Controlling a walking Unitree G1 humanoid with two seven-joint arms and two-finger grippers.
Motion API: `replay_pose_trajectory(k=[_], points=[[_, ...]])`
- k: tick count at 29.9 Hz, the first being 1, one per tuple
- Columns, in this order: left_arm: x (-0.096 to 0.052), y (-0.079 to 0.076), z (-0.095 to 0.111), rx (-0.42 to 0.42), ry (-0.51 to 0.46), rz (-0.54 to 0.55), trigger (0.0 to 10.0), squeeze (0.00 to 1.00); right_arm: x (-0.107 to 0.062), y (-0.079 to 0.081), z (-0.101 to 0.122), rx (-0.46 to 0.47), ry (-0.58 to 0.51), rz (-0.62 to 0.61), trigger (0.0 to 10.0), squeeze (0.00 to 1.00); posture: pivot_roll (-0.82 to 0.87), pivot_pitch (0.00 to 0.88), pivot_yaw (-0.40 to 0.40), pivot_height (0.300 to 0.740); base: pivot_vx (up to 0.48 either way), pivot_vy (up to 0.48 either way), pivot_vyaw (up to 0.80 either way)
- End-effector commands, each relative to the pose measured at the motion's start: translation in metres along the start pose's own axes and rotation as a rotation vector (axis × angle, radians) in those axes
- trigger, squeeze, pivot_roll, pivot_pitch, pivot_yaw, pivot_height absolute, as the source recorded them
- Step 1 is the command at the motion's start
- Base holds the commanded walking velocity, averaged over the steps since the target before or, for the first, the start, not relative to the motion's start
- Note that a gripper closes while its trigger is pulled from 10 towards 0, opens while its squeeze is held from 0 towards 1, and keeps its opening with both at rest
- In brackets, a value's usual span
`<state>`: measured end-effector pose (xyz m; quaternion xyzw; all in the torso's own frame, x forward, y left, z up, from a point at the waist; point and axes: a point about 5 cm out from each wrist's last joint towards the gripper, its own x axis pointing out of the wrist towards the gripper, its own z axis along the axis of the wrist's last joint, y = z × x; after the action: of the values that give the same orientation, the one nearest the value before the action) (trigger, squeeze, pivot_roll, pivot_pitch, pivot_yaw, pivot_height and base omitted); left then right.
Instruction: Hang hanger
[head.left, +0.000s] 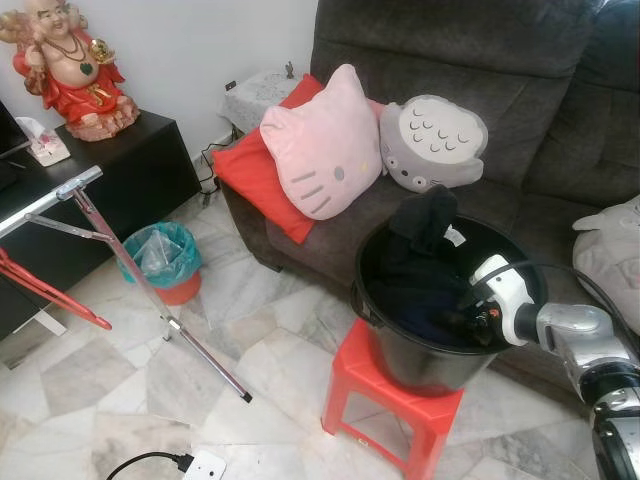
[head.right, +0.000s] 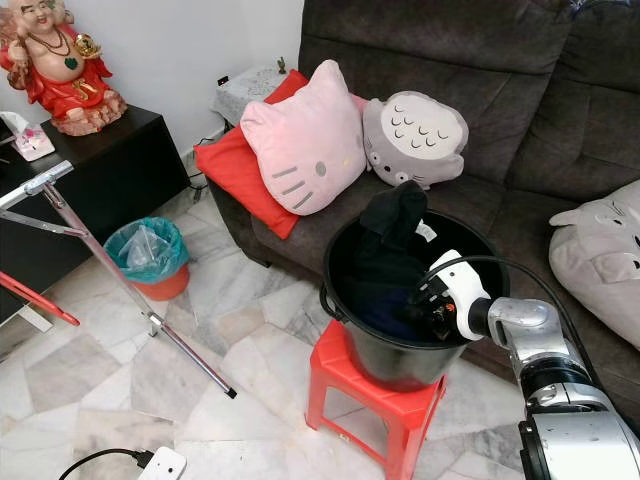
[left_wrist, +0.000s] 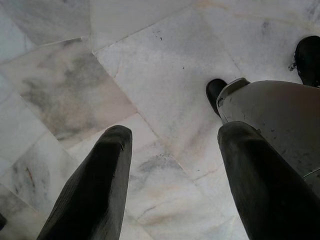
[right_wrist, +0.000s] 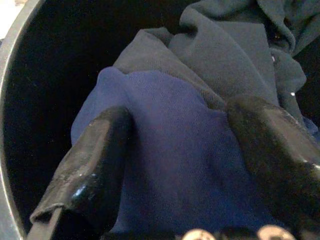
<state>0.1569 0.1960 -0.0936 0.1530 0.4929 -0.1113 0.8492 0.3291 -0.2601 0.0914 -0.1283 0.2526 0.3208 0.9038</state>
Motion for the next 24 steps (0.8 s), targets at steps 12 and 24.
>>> replay_pose_trajectory(k=[12,24], points=[[0.003,0.002,0.017,0.000,-0.026,-0.005,10.0,0.00,0.007,0.001,0.013,0.001,-0.064,-0.028,0.0,0.00,-0.11,0.000,0.095,0.740,0.000,0.000,0.00],[0.001,0.003,0.005,0.011,0.022,0.012,10.0,0.00,0.002,-0.009,0.048,0.050,-0.338,-0.116,0.0,0.00,-0.11,0.000,0.103,0.740,0.000,0.000,0.00]])
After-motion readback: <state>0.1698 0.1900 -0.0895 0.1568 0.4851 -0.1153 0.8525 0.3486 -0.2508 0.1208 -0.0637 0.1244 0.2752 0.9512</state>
